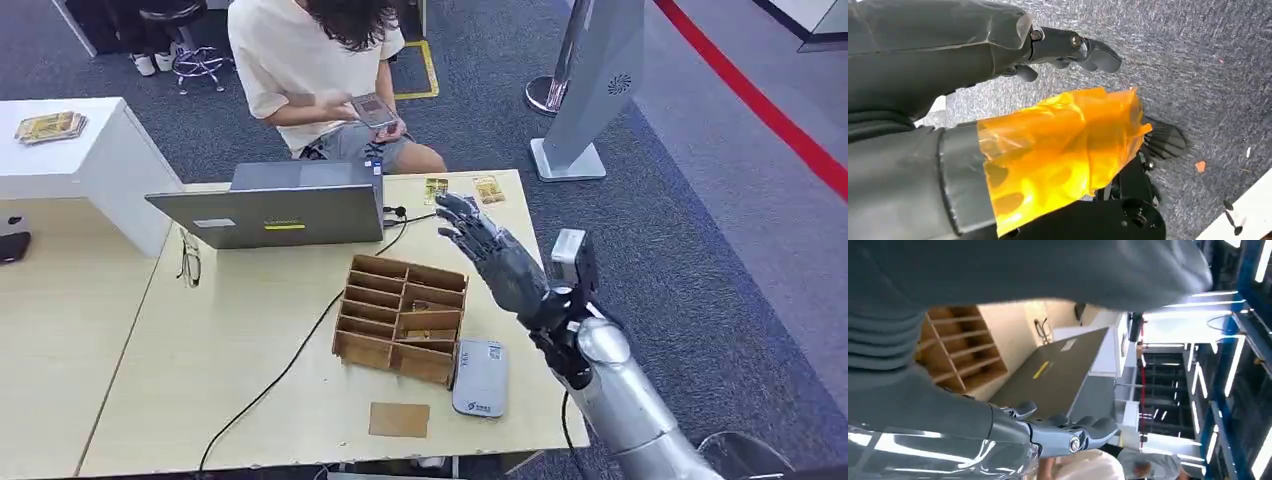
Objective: Pass the card to the sensor for recognition and then transmit it.
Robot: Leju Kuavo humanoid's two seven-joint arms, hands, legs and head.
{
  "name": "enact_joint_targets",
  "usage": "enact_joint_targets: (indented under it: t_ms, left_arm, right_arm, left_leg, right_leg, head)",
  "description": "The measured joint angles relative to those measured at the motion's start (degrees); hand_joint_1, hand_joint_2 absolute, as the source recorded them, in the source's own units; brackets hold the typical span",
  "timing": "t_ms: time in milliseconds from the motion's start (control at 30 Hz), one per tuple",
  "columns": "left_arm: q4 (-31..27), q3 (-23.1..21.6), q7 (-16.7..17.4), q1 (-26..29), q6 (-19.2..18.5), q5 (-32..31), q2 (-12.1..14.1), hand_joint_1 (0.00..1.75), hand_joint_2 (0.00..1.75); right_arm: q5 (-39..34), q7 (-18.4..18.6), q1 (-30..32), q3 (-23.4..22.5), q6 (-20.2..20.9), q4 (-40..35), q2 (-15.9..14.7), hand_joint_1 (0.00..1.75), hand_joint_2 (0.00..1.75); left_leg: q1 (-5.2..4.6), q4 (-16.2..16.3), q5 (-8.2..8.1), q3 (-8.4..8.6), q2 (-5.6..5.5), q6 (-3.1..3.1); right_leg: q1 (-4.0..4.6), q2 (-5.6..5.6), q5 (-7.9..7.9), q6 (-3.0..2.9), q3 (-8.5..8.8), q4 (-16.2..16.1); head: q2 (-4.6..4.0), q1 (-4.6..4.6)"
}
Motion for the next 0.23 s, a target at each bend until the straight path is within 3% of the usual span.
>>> enact_joint_targets:
  t_ms: [233]
  left_arm:
    - [0.0,0.0,-0.2,0.0,0.4,0.5,-0.1,0.00,0.00]
  right_arm:
    - [-0.9,-0.2,6.4,-2.0,1.3,-5.1,-1.1,0.00,0.00]
  left_leg:
    - [0.00,0.0,0.00,-0.01,0.01,0.00]
  right_leg:
    - [0.00,0.01,0.00,0.00,-0.03,0.0]
  head:
    - [0.00,-0.04]
